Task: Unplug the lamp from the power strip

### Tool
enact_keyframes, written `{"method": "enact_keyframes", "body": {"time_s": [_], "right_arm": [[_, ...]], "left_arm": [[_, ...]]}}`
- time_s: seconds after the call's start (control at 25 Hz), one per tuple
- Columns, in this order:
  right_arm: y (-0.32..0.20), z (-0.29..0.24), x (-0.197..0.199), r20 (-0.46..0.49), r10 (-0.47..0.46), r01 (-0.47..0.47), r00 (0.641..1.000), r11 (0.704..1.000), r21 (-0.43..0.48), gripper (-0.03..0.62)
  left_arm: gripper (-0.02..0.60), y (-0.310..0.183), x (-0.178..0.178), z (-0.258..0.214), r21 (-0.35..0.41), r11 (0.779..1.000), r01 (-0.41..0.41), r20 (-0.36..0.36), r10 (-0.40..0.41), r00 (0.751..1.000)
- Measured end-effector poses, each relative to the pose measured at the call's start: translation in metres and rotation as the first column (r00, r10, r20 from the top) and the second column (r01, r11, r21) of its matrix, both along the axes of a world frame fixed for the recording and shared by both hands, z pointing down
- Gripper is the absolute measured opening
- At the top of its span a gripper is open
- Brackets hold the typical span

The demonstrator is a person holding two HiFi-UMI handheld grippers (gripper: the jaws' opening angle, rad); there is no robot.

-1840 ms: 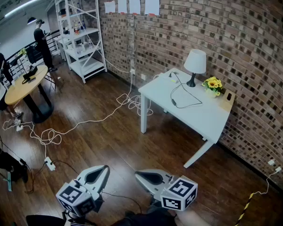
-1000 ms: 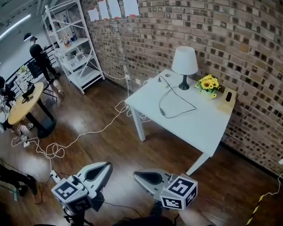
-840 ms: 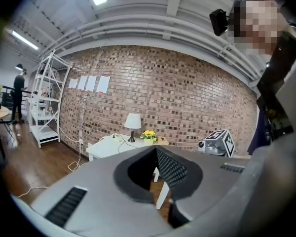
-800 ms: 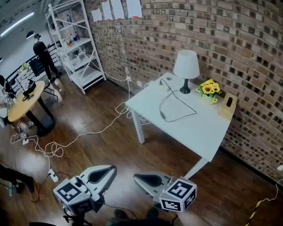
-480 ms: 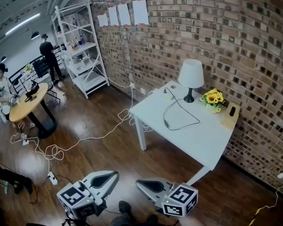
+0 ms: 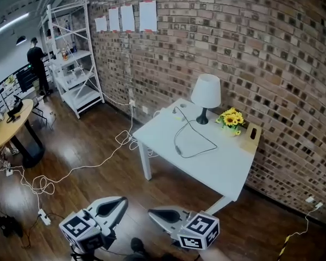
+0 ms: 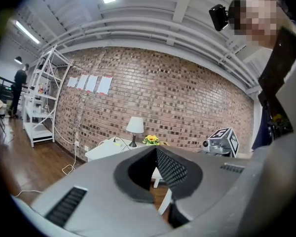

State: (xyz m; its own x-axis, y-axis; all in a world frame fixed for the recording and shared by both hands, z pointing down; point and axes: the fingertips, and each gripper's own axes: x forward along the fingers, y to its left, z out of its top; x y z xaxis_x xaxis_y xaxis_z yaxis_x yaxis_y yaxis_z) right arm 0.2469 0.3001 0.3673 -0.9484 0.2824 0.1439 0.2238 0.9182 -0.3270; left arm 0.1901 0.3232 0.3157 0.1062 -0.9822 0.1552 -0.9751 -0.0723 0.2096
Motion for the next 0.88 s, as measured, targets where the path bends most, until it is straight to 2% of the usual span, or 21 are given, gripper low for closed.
{"method": "enact_keyframes", "body": {"time_s": [0.44,0.72,0.88], "right_arm": [[-0.010,-0.006,-0.093,-0.024,0.073,-0.072,0.997,0.996,0.045,-0.005],[-0.016,-0.005,-0.130,-0.068,0.145,-0.141,0.987,0.987,0.071,-0.005],[-0.015,0.001,-0.149,-0.094,0.157,-0.148,0.983,0.984,0.098,-0.005]], "left_arm": [[0.011,-0.024,-0.090,0.010,0.015,0.994,-0.110,-0.045,0.111,0.993],[0.011,-0.032,-0.131,0.017,0.011,0.986,-0.168,-0.066,0.169,0.984],[0.011,-0.030,-0.152,0.026,0.009,0.985,-0.175,-0.085,0.175,0.981]]}}
